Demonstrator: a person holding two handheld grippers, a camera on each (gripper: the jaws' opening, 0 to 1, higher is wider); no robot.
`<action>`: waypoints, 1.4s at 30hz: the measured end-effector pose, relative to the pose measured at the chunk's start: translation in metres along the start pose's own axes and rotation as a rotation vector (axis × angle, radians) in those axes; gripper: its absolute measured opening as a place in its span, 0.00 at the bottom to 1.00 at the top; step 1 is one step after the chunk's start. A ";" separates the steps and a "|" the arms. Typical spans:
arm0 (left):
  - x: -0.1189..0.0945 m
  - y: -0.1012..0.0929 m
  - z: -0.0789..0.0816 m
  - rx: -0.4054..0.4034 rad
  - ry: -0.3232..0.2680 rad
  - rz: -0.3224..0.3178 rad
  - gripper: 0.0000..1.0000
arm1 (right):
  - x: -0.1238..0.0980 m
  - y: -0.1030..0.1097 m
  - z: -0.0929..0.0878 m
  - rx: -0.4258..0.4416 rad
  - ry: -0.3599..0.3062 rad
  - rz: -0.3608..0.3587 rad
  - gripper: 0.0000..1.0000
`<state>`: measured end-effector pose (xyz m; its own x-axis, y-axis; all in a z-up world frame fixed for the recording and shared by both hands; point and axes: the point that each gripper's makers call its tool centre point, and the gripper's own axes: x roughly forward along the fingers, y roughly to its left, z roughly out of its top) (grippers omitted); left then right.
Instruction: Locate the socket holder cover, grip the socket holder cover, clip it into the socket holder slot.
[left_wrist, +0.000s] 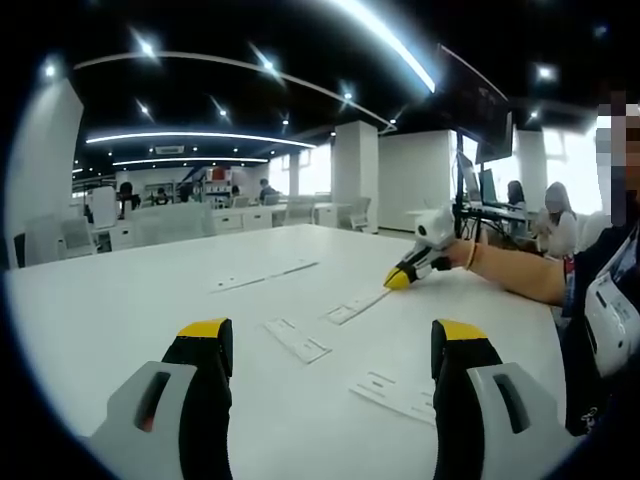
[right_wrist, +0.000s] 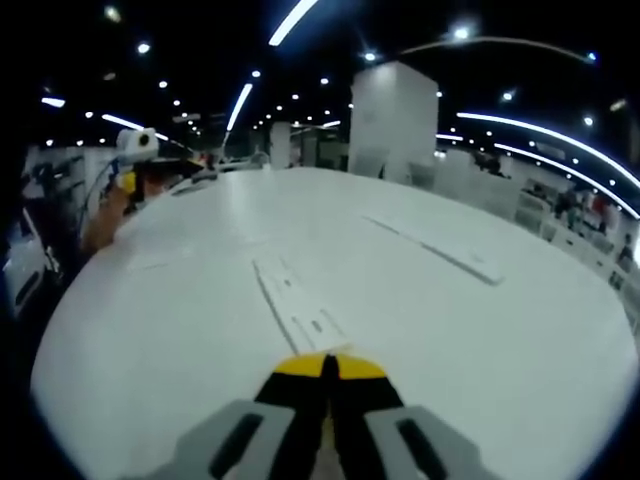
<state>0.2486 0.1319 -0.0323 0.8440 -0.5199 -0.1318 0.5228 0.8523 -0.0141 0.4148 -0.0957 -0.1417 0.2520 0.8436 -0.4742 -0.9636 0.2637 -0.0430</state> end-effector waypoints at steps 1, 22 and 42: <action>0.000 0.000 0.000 0.000 -0.001 0.000 0.81 | 0.000 0.001 0.001 0.003 -0.003 0.006 0.04; 0.002 -0.002 0.000 0.001 0.001 0.001 0.81 | 0.007 0.005 0.005 -0.006 -0.001 0.001 0.04; 0.005 -0.006 -0.002 -0.006 0.003 -0.020 0.81 | 0.009 0.013 0.032 -0.003 -0.031 -0.039 0.04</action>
<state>0.2493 0.1238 -0.0344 0.8327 -0.5370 -0.1348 0.5391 0.8419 -0.0232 0.4076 -0.0693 -0.1183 0.2916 0.8471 -0.4443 -0.9534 0.2949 -0.0636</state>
